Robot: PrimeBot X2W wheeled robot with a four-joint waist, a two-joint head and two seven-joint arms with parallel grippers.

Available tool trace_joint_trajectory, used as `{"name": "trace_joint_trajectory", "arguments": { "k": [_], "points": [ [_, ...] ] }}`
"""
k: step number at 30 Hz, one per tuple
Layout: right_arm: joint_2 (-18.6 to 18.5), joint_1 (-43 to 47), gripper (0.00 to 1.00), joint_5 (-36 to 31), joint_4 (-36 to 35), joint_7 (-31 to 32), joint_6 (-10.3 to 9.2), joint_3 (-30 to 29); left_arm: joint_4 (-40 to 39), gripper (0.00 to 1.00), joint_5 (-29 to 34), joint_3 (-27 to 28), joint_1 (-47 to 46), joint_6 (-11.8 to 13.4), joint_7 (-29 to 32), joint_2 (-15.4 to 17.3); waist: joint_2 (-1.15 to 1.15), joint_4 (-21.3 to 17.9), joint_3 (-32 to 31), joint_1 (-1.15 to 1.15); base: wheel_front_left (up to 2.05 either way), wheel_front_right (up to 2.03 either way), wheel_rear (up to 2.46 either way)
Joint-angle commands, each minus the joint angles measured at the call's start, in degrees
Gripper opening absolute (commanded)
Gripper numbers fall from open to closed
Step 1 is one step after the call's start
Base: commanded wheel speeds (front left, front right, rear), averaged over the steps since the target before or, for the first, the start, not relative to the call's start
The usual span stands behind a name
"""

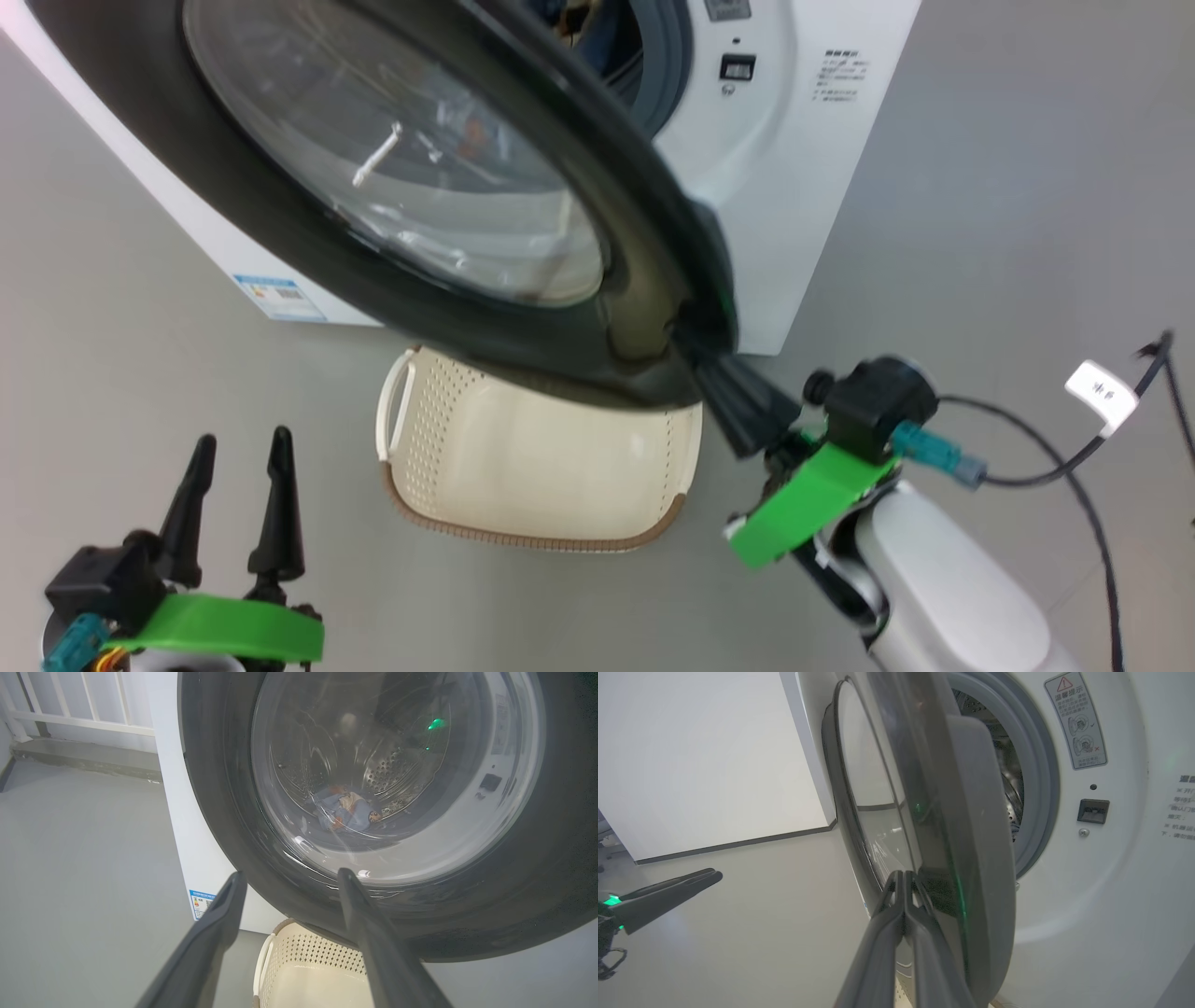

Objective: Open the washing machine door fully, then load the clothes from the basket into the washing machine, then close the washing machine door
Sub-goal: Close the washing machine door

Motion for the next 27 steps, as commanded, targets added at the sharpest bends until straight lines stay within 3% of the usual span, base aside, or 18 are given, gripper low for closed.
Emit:
{"name": "trace_joint_trajectory", "arguments": {
  "k": [1,27],
  "points": [
    [0.5,-2.7,0.00,-0.9,-0.6,-0.3,0.02,-1.0,-1.7,1.00,0.3,1.5,-2.7,-0.1,-0.4,0.7,0.00,0.6,1.9,0.00,0.00,0.00,0.00],
    [-0.7,-19.6,0.00,-2.3,6.1,-0.3,0.02,-12.6,-2.2,1.00,-0.5,-2.4,-9.2,-0.1,-0.4,-1.2,0.00,4.3,10.1,0.00,0.00,0.00,0.00]
  ]
}}
